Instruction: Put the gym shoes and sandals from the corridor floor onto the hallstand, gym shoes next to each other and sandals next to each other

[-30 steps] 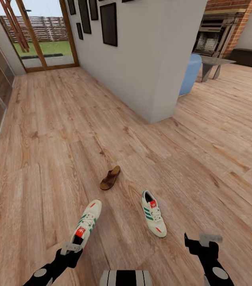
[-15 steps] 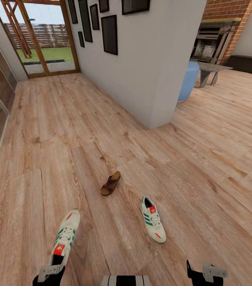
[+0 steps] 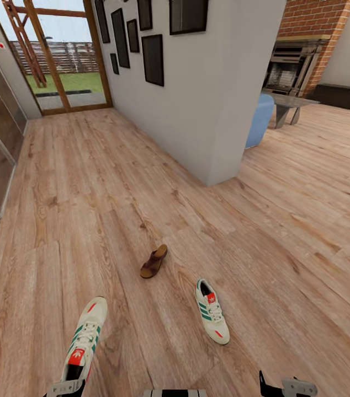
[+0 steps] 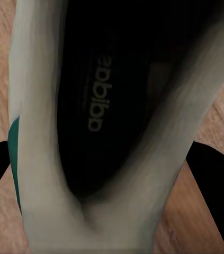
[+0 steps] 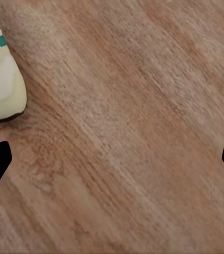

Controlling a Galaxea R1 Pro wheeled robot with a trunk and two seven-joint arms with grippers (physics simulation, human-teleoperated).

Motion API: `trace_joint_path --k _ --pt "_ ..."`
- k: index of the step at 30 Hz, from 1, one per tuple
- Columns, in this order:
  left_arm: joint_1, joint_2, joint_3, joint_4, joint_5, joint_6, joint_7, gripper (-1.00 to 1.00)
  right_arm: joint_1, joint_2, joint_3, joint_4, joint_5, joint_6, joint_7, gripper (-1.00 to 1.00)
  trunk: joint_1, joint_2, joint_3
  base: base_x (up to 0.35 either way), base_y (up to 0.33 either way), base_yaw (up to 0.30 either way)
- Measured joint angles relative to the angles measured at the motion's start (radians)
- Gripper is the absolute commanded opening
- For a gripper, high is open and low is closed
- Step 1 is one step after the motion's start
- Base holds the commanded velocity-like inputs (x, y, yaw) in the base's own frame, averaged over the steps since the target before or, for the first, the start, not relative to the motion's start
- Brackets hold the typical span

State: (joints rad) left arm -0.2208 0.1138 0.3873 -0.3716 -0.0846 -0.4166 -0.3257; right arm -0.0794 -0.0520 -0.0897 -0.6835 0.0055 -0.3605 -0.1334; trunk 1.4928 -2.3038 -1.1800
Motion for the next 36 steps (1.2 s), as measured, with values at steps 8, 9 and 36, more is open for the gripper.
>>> trace_joint_path --k 8,9,36 --pt "0.001 -0.001 0.000 -0.001 0.000 0.000 -0.003 -1.00 0.000 0.000 0.000 0.010 0.000 0.000 0.000 1.00 0.000 0.000 0.013 0.000 0.000 0.000" --pt "0.001 -0.001 0.000 -0.001 0.000 0.000 -0.003 -1.00 0.000 0.000 0.000 0.010 0.000 0.000 0.000 1.00 0.000 0.000 0.014 0.000 0.000 0.000" --pt "0.002 -0.003 0.000 -0.002 0.001 -0.002 -0.007 -1.00 0.000 0.001 0.000 0.011 0.000 0.000 0.000 1.00 0.000 0.000 0.057 -0.055 -0.038 0.000"
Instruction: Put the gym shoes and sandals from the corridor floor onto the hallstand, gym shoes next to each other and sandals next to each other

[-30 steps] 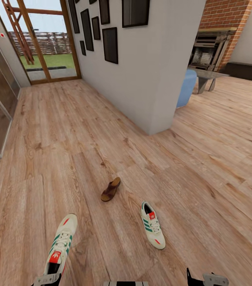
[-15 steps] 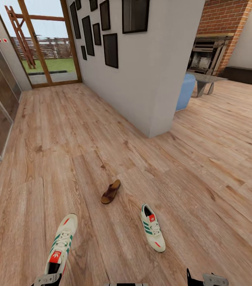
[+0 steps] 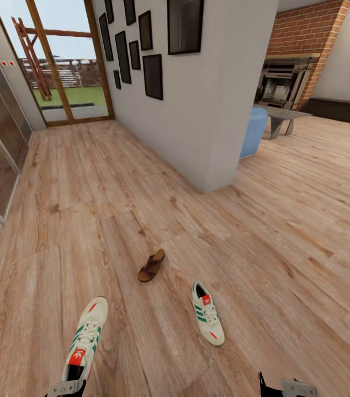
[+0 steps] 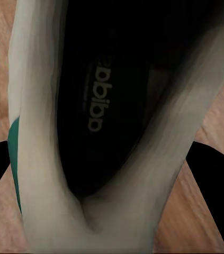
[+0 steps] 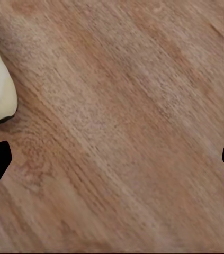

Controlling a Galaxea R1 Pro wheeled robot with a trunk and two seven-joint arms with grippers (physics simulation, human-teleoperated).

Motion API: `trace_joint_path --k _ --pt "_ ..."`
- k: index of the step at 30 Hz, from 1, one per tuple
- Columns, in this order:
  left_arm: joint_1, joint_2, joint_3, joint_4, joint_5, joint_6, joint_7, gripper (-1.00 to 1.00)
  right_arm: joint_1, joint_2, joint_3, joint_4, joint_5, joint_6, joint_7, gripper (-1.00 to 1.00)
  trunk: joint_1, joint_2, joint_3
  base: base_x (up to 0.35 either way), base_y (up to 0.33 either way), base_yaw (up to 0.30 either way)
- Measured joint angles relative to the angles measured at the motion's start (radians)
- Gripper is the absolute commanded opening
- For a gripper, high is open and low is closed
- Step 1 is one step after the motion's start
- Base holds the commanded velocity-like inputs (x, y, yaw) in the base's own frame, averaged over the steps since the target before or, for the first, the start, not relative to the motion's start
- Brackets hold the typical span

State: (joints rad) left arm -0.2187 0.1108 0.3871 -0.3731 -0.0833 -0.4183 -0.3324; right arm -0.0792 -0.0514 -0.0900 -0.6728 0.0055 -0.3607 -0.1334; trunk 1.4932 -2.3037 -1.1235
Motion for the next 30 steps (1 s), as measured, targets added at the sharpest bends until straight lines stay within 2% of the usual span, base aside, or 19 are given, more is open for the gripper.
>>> trace_joint_path --k 16,30 --pt "0.000 -0.004 0.000 0.000 -0.001 0.000 0.001 -1.00 0.000 0.003 0.000 0.000 0.000 0.000 -0.001 1.00 0.000 0.000 0.021 -0.227 -0.182 0.005" --pt "0.000 -0.004 0.000 0.000 -0.002 0.000 0.009 -1.00 0.000 0.006 0.000 -0.003 0.000 -0.001 -0.001 1.00 0.000 0.000 0.031 -0.196 -0.228 0.238"
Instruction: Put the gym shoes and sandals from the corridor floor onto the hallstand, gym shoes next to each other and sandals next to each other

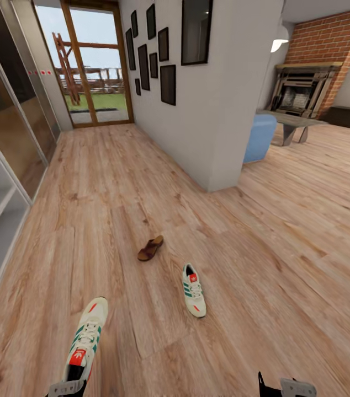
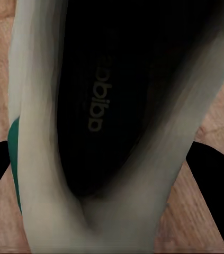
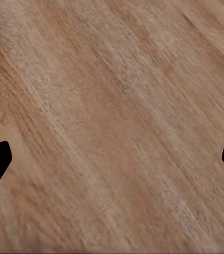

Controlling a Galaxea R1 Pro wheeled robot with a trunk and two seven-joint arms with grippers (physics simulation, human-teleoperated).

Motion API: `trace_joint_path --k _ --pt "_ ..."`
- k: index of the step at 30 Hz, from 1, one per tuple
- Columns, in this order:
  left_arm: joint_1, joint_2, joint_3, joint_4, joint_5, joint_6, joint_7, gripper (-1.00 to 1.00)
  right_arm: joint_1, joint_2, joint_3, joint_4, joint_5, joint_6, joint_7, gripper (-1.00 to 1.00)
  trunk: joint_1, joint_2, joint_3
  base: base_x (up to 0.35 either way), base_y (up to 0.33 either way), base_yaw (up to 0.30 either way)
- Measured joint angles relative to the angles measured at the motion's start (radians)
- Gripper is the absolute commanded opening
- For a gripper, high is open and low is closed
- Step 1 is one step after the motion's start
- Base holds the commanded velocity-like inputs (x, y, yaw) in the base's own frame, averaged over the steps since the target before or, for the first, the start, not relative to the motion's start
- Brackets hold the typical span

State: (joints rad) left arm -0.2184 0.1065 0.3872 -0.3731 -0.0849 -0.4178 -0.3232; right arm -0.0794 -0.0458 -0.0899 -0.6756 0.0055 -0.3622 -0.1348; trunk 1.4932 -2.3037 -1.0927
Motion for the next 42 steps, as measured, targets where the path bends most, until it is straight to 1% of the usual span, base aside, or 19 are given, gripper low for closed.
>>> trace_joint_path --k 6,9,42 --pt "0.000 0.000 0.000 0.000 0.001 0.000 0.001 -1.00 0.000 0.000 0.000 0.000 0.000 0.000 0.000 1.00 0.000 0.000 0.006 -0.071 -0.246 0.242" --pt "0.000 0.000 0.000 0.001 0.001 0.001 0.002 -1.00 0.000 0.000 0.000 0.000 0.000 0.000 0.000 1.00 0.000 0.000 0.008 -0.008 -0.094 0.240" --pt "0.000 -0.001 0.001 0.001 0.002 0.001 0.002 -1.00 0.000 0.000 0.000 0.002 0.000 0.000 -0.001 1.00 0.000 0.000 0.039 -0.002 -0.003 0.237"
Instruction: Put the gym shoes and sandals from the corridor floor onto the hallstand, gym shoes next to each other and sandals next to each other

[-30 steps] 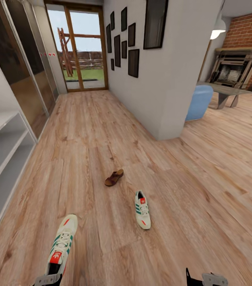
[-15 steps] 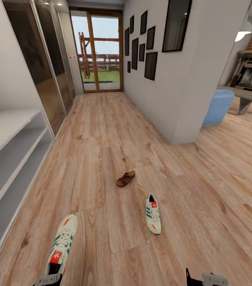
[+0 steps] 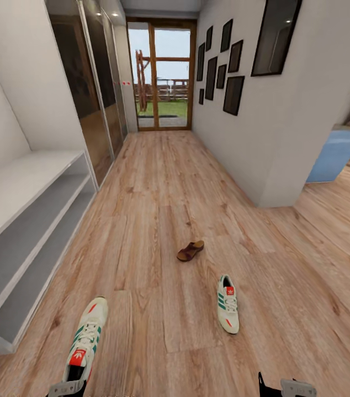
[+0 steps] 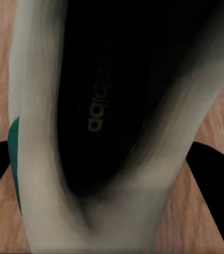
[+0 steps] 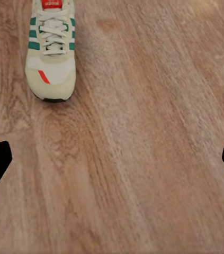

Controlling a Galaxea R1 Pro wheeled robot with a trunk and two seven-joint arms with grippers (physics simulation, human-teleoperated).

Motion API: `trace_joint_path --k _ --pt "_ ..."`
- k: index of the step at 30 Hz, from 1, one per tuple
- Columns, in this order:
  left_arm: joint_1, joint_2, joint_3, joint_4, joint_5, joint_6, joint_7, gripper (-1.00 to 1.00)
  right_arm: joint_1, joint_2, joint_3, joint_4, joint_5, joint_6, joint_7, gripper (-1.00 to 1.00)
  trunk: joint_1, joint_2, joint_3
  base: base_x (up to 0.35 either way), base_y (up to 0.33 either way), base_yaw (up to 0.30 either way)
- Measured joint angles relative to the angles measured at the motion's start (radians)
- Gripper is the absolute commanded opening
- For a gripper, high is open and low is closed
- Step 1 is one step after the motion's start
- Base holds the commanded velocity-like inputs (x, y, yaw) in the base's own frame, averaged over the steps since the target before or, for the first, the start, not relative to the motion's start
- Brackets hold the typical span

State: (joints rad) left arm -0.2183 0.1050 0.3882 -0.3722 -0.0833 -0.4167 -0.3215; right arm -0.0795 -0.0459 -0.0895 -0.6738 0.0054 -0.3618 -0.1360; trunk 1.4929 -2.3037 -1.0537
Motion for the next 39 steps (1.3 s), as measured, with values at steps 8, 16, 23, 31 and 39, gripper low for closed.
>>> trace_joint_path --k 8,16,23,31,39 --pt "0.000 -0.001 -0.001 0.000 -0.001 0.000 0.000 -1.00 0.000 0.000 0.000 -0.001 0.000 0.000 0.000 1.00 0.000 0.000 0.007 -0.211 -0.105 0.236" --pt "0.000 -0.002 -0.001 0.001 -0.001 0.000 0.000 -1.00 0.000 0.000 0.000 -0.001 0.000 0.000 0.000 1.00 0.000 0.000 0.015 -0.230 -0.215 0.236" --pt "0.000 -0.002 -0.001 0.000 -0.001 0.000 0.000 -1.00 0.000 0.000 0.000 -0.001 0.000 0.001 0.000 1.00 0.000 0.000 0.021 -0.113 -0.086 0.236" --pt "0.000 -0.002 -0.001 0.001 -0.001 0.000 0.000 -1.00 0.000 0.000 0.000 -0.001 0.000 0.000 0.000 1.00 0.000 0.000 0.029 -0.006 -0.004 0.236" --pt "0.000 -0.002 -0.001 0.002 -0.001 0.000 0.000 -1.00 0.000 0.000 0.000 0.000 0.000 0.001 0.000 1.00 0.000 0.000 0.036 0.000 0.000 0.235"
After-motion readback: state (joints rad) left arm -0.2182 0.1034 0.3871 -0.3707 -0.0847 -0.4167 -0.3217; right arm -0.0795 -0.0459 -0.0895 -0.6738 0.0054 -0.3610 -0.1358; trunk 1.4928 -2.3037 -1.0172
